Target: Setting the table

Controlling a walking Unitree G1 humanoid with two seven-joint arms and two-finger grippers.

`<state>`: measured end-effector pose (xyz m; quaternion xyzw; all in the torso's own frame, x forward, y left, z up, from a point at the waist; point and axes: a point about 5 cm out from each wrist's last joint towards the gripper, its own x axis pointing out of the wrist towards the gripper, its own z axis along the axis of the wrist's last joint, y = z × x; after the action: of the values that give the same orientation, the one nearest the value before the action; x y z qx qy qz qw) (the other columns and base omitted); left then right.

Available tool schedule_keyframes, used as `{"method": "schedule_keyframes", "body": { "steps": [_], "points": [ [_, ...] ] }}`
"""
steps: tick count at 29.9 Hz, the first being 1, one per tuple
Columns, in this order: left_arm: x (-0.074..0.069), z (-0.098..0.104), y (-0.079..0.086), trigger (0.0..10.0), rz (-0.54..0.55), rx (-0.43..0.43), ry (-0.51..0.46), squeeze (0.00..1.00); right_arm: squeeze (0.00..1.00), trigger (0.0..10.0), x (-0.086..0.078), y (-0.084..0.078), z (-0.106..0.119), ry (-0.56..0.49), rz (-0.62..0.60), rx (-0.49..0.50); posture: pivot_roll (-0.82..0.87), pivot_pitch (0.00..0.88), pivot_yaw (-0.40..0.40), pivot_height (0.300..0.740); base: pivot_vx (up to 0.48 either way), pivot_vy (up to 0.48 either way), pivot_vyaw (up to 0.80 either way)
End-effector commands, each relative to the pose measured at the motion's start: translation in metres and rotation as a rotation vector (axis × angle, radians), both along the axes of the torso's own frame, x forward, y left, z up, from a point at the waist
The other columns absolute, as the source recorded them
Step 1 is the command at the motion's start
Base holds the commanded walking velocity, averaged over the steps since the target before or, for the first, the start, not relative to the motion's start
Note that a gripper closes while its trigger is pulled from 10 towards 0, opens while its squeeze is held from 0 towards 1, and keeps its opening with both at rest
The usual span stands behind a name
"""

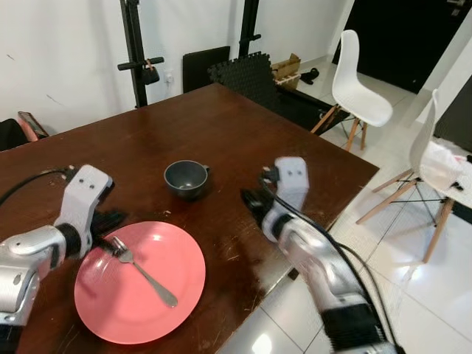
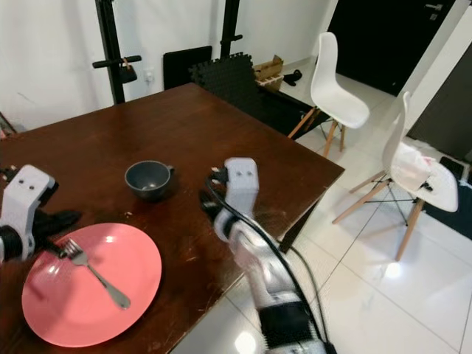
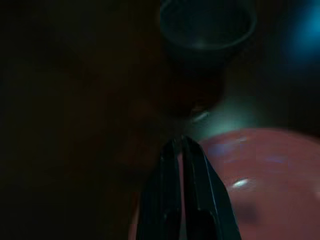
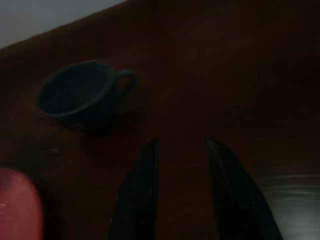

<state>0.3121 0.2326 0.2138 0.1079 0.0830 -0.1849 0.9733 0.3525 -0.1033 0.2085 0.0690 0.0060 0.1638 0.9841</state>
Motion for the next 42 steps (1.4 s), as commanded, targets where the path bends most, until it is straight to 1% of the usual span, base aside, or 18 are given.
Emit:
{"method": "schedule_keyframes", "body": {
  "steps": [1, 3, 4, 7, 8, 11, 12, 17, 18, 20, 26, 28, 33, 34, 35, 36, 38, 42],
  "points": [
    [-0.002, -0.006, -0.017, 10.0, 0.007, -0.045, 0.021, 0.0, 0.0, 10.0, -0.001, -0.01, 0.005, -0.02, -0.025, -0.007, 0.03, 0.116, -0.01, 0.74, 0.0, 0.0, 0.0],
    [-0.002, -0.008, -0.025, 10.0, 0.034, -0.063, 0.013, 0.0, 0.0, 10.0, 0.0, -0.015, 0.006, -0.024, -0.034, -0.007, 0.03, 0.117, -0.014, 0.74, 0.0, 0.0, 0.0],
    [-0.006, -0.009, -0.035, 10.0, 0.125, -0.041, -0.035, 0.0, 0.0, 10.0, 0.007, -0.02, 0.011, -0.044, -0.038, -0.014, 0.06, 0.106, -0.044, 0.74, 0.0, 0.0, 0.0],
    [-0.012, -0.005, -0.031, 10.0, 0.195, -0.021, -0.086, 0.0, 0.0, 10.0, 0.012, -0.013, 0.019, -0.078, 0.008, -0.03, 0.06, 0.104, -0.06, 0.74, 0.0, 0.0, 0.0],
    [-0.016, -0.007, -0.019, 10.0, 0.29, 0.008, -0.074, 0.0, 0.0, 10.0, 0.014, -0.005, 0.025, -0.101, 0.053, -0.032, 0.08, 0.104, -0.078, 0.74, 0.0, 0.0, 0.0],
    [-0.019, -0.012, -0.01, 10.0, 0.369, 0.012, -0.056, 0.0, 0.0, 10.0, 0.013, -0.001, 0.027, -0.104, 0.074, -0.035, 0.09, 0.106, -0.081, 0.74, 0.0, 0.0, 0.0],
    [-0.025, -0.021, -0.003, 10.0, 0.384, 0.048, -0.025, 0.0, 0.0, 10.0, 0.012, 0.005, 0.027, -0.104, 0.093, -0.039, 0.09, 0.102, -0.069, 0.74, 0.0, 0.0, 0.0],
    [-0.033, -0.025, 0.015, 10.0, 0.342, 0.14, 0.038, 0.0, 0.0, 10.0, 0.011, 0.008, 0.025, -0.099, 0.107, -0.051, 0.09, 0.112, -0.064, 0.74, 0.0, 0.0, 0.0],
    [-0.035, -0.026, 0.034, 10.0, 0.412, 0.144, 0.112, 0.0, 0.0, 10.0, 0.01, 0.01, 0.023, -0.096, 0.118, -0.058, 0.09, 0.115, -0.061, 0.74, 0.0, 0.0, 0.0],
    [-0.036, -0.031, 0.052, 10.0, 0.478, 0.136, 0.182, 0.0, 0.0, 10.0, 0.009, 0.012, 0.021, -0.094, 0.127, -0.057, 0.09, 0.112, -0.059, 0.74, 0.0, 0.0, 0.0],
    [-0.034, -0.033, 0.057, 10.0, 0.376, 0.068, 0.207, 0.0, 0.0, 10.0, 0.009, 0.017, 0.019, -0.096, 0.142, -0.034, 0.1, 0.108, -0.049, 0.74, 0.0, 0.0, 0.0],
    [-0.033, -0.032, 0.058, 10.0, 0.356, 0.078, 0.193, 0.0, 0.0, 10.0, 0.009, 0.018, 0.019, -0.096, 0.149, -0.028, 0.09, 0.106, -0.047, 0.74, 0.0, 0.0, 0.0],
    [-0.039, -0.035, 0.073, 10.0, 0.26, 0.091, 0.284, 0.0, 0.0, 10.0, 0.005, 0.022, 0.016, -0.084, 0.173, -0.008, 0.1, 0.105, -0.04, 0.74, 0.0, 0.0, 0.0],
    [-0.042, -0.036, 0.076, 10.0, 0.244, 0.111, 0.304, 0.0, 0.0, 10.0, 0.005, 0.023, 0.016, -0.084, 0.173, -0.007, 0.1, 0.105, -0.04, 0.74, 0.0, 0.0, 0.0],
    [-0.047, -0.036, 0.085, 10.0, 0.262, 0.193, 0.295, 0.0, 0.0, 10.0, 0.005, 0.022, 0.016, -0.085, 0.173, -0.004, 0.1, 0.105, -0.04, 0.74, 0.0, 0.0, 0.0],
    [-0.047, -0.036, 0.085, 10.0, 0.262, 0.193, 0.295, 0.0, 0.0, 10.0, 0.005, 0.022, 0.016, -0.085, 0.173, -0.004, 0.1, 0.105, -0.04, 0.74, 0.0, 0.0, 0.0],
    [-0.054, -0.034, 0.095, 10.0, 0.278, 0.302, 0.287, 0.0, 0.0, 10.0, 0.005, 0.022, 0.016, -0.087, 0.174, -0.002, 0.11, 0.106, -0.043, 0.74, 0.0, 0.0, 0.0],
    [-0.071, -0.037, 0.097, 10.0, 0.189, 0.315, 0.345, 0.0, 0.0, 10.0, 0.005, 0.025, 0.017, -0.091, 0.197, -0.014, 0.12, 0.109, -0.046, 0.74, 0.0, 0.0, 0.0]
  ]
}}
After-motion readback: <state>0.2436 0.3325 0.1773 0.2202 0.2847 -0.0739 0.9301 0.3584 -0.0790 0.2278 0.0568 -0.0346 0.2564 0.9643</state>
